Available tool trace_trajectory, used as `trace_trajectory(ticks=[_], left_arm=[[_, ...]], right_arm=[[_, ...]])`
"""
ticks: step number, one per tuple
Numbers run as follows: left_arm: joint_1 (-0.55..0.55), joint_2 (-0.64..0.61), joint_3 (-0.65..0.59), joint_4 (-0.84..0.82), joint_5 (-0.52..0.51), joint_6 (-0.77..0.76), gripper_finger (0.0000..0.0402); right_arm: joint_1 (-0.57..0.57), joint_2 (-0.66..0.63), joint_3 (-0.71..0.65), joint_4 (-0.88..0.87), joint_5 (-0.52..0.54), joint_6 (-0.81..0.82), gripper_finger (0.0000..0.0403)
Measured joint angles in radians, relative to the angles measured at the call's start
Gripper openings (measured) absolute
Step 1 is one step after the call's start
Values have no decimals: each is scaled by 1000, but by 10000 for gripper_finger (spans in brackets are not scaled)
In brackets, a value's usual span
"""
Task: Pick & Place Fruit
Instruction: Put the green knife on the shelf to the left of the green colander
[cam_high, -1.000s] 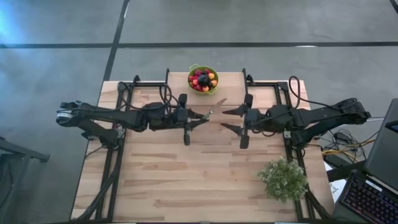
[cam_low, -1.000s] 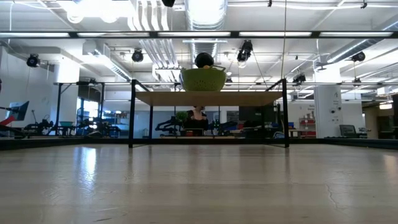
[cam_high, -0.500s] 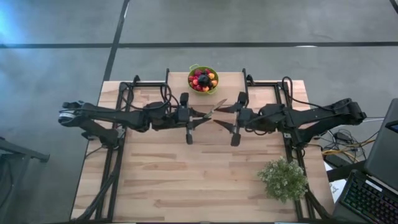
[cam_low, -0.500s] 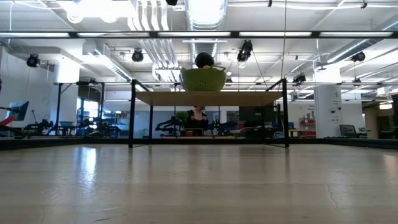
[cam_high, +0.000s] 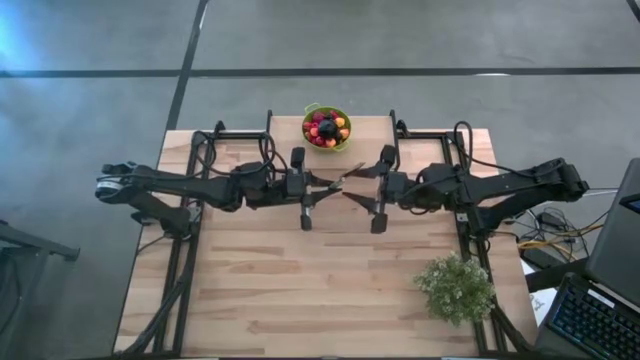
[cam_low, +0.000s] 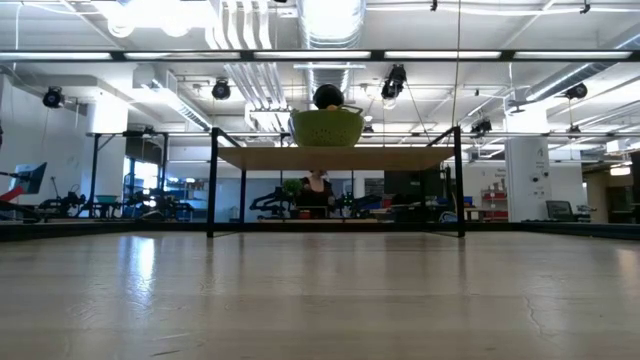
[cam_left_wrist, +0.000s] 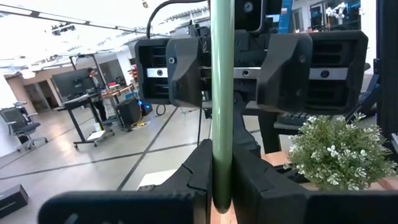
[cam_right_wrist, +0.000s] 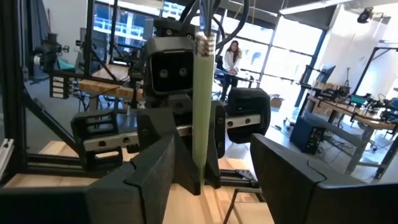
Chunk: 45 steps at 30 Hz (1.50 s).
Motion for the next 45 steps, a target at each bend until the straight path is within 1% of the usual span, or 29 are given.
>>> trace_trajectory(ticks=[7,11,15,20,28,34,37,42,45], left_arm=[[4,0,0,-1,1,0,34],[4,0,0,-6,1,0,34],[4,0,0,-12,2,0,34],[4,0,0,-11,4,0,34],[4,0,0,-3,2,7,34],[5,0,0,-2,-1,11,34],[5,0,0,-2,3,14,34],[5,0,0,-2,4,13,35],[5,0,0,-3,0,10,51]], right_arm=[[-12,13,0,48,-23,5,212],[-20,64,0,102,-27,0,204],[-29,99,7,121,-26,-3,190],[-27,108,33,122,-26,-22,163],[-27,102,44,115,-26,-33,93],[-27,95,37,74,-27,-30,47],[-27,95,37,72,-30,-29,36],[-27,95,36,71,-29,-28,34],[-27,95,35,70,-26,-23,33]])
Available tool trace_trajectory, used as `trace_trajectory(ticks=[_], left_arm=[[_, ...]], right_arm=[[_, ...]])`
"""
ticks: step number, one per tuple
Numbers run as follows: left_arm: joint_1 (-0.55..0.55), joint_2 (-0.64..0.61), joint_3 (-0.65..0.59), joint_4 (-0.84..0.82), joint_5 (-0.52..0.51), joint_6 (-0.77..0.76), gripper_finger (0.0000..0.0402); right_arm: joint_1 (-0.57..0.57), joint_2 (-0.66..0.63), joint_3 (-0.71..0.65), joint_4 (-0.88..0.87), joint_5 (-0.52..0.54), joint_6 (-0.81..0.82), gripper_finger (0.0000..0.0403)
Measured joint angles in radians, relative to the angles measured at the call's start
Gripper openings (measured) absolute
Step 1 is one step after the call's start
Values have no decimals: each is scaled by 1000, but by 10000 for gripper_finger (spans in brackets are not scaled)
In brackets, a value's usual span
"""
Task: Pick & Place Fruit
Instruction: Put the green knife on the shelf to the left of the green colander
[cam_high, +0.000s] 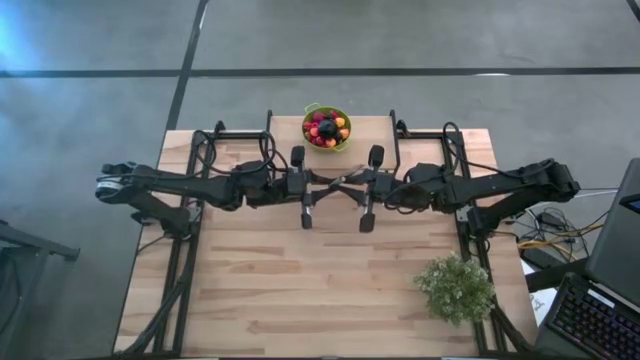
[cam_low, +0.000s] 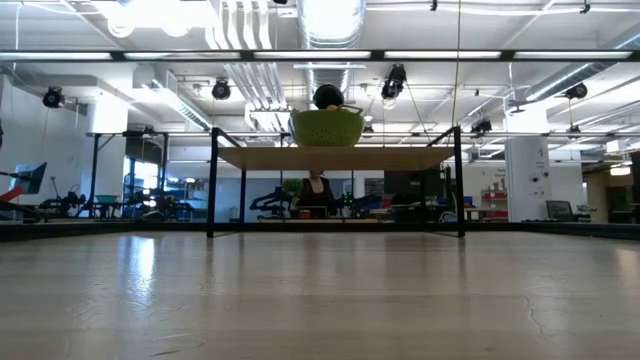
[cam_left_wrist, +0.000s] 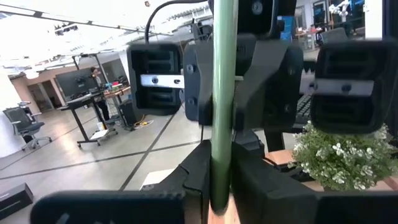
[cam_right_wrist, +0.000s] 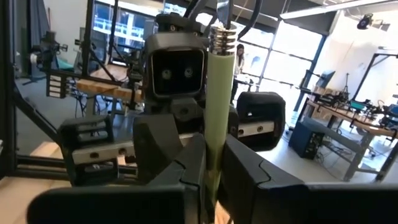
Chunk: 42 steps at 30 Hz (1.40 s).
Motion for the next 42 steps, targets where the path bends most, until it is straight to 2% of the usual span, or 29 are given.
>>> trace_trajectory(ticks=[11,19,23,29,32,42], left_arm=[[0,-1,0,-19,-2,1,109],[0,-1,-1,-38,-41,15,209],[0,-1,-2,-55,-71,24,239],[0,-1,-2,-61,-79,68,244],[0,-1,-2,-61,-79,68,244],[0,-1,-2,-99,-79,69,243]], right_arm=[[-14,-30,-3,-36,1,1,23],[-73,-110,-3,-169,-16,63,22],[-114,-147,22,-303,-15,108,22],[-195,-173,87,-529,-24,198,22],[-244,-174,118,-609,-77,245,22],[-455,-174,122,-712,-256,395,22]])
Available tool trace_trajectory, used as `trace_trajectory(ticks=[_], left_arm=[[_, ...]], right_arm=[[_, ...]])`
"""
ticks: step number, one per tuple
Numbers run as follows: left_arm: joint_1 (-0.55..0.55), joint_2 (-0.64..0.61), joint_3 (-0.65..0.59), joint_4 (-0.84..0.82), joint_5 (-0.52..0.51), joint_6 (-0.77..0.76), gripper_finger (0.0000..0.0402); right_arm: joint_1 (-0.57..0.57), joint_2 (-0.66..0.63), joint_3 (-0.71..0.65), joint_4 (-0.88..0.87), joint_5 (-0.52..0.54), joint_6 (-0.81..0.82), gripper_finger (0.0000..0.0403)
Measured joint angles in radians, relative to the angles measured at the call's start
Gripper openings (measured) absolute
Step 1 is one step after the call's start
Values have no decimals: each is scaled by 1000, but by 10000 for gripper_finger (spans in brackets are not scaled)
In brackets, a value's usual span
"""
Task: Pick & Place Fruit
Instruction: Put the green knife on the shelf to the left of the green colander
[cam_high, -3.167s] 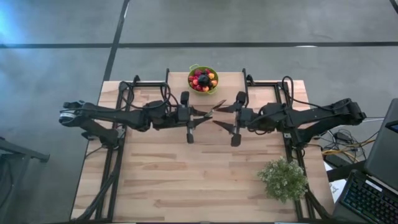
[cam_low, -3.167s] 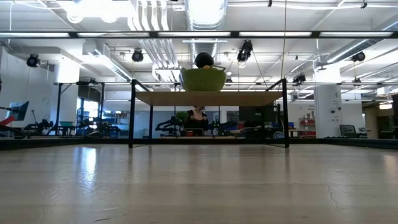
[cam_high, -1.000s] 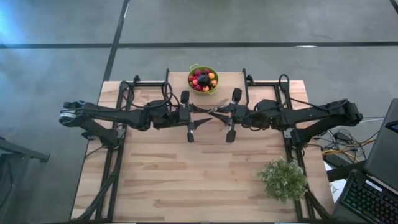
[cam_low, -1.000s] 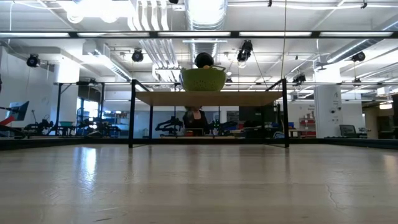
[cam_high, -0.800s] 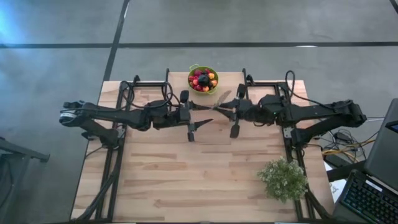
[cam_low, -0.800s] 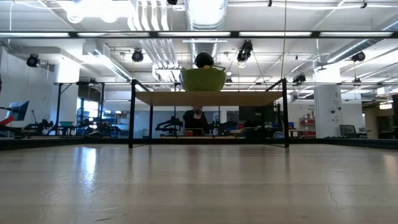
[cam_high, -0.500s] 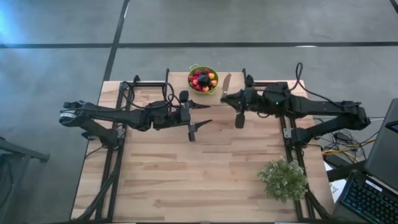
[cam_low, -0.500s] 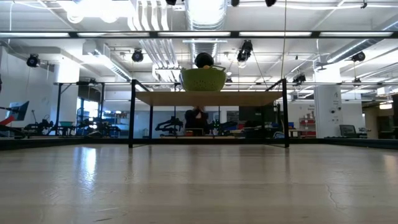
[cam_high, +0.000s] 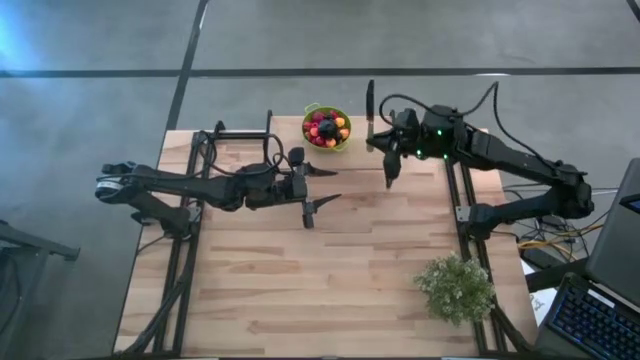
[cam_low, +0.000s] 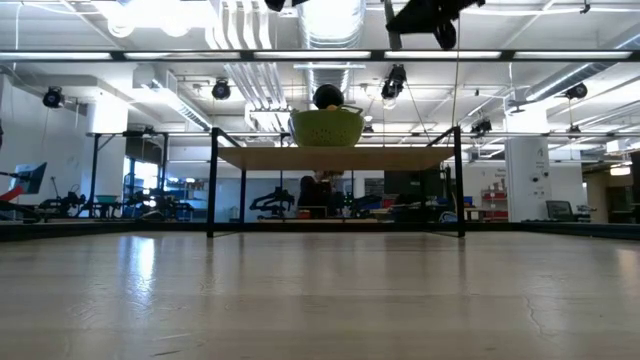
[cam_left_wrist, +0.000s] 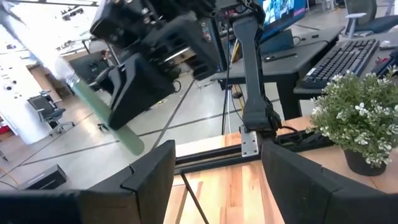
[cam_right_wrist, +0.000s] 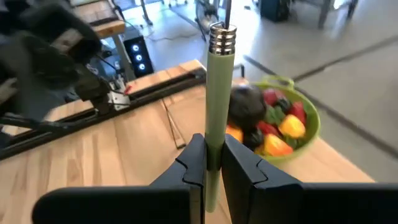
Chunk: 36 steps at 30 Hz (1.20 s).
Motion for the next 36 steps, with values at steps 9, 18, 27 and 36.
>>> trace_trajectory(ticks=[9,18,27,36], left_arm=[[0,0,0,-27,1,-3,243],[0,0,0,-44,1,-4,243],[0,0,0,-43,1,-5,243],[0,0,0,-42,1,-5,243]], right_arm=[[-202,42,-14,-40,-209,104,23],[-333,110,-14,-137,-313,164,24],[-418,203,2,-211,-392,280,24],[-418,324,58,-276,-395,367,24]])
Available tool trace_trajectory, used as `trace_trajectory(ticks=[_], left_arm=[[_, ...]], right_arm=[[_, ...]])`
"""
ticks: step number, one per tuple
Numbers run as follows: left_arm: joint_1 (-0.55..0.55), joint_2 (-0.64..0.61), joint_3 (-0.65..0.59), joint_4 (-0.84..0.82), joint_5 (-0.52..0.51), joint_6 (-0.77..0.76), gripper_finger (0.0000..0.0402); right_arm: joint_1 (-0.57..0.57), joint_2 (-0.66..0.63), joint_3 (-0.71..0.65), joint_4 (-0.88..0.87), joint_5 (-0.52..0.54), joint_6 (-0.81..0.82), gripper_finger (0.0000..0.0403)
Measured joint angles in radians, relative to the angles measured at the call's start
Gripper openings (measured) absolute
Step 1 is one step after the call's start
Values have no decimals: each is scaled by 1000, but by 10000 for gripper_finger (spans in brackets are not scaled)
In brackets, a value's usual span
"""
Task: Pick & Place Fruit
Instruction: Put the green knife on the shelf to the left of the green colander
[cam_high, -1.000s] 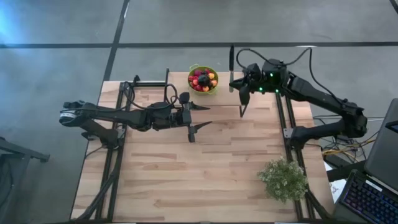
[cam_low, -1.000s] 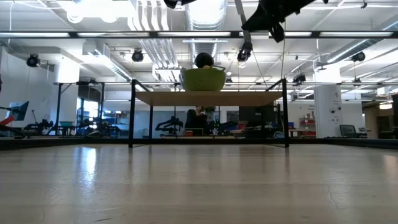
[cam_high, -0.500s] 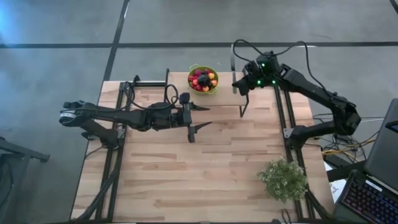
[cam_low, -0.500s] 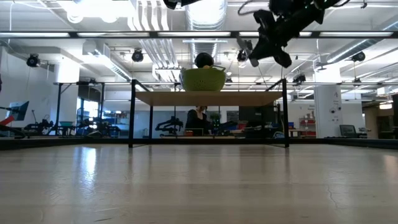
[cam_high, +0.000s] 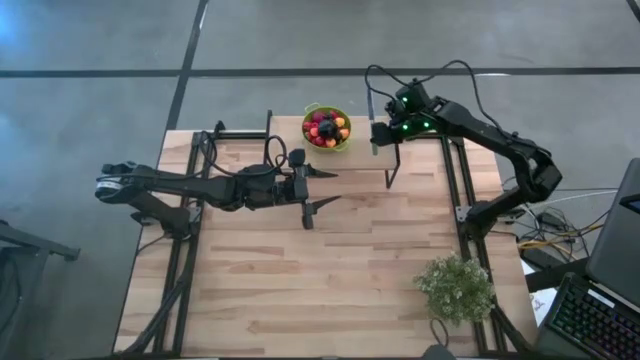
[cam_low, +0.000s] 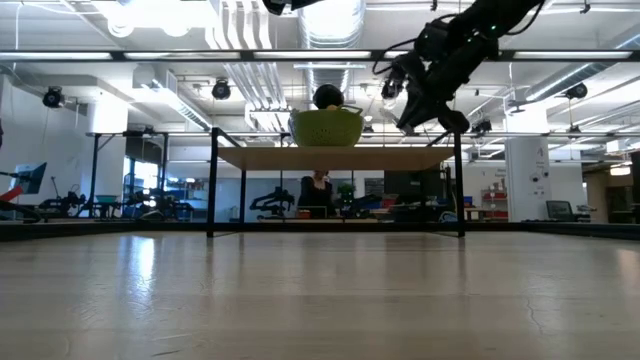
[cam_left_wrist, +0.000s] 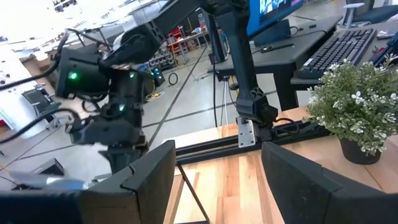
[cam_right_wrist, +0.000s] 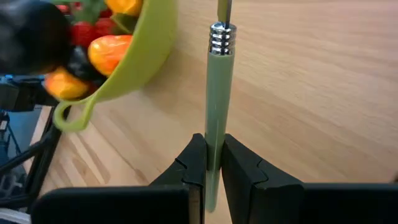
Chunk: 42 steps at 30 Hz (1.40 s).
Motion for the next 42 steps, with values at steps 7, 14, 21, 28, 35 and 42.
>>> trace_trajectory(ticks=[7,14,21,28,35,42], left_arm=[[0,0,0,0,0,0,243],[0,0,0,0,0,0,243],[0,0,0,0,0,0,243],[0,0,0,0,0,0,243],[0,0,0,0,0,0,243],[0,0,0,0,0,0,243]], right_arm=[[15,94,113,-115,7,40,24],[42,183,254,-275,42,71,24],[65,252,327,-347,65,108,24],[69,269,327,-356,69,152,24],[70,297,326,-390,75,162,24],[74,309,326,-397,75,162,24]])
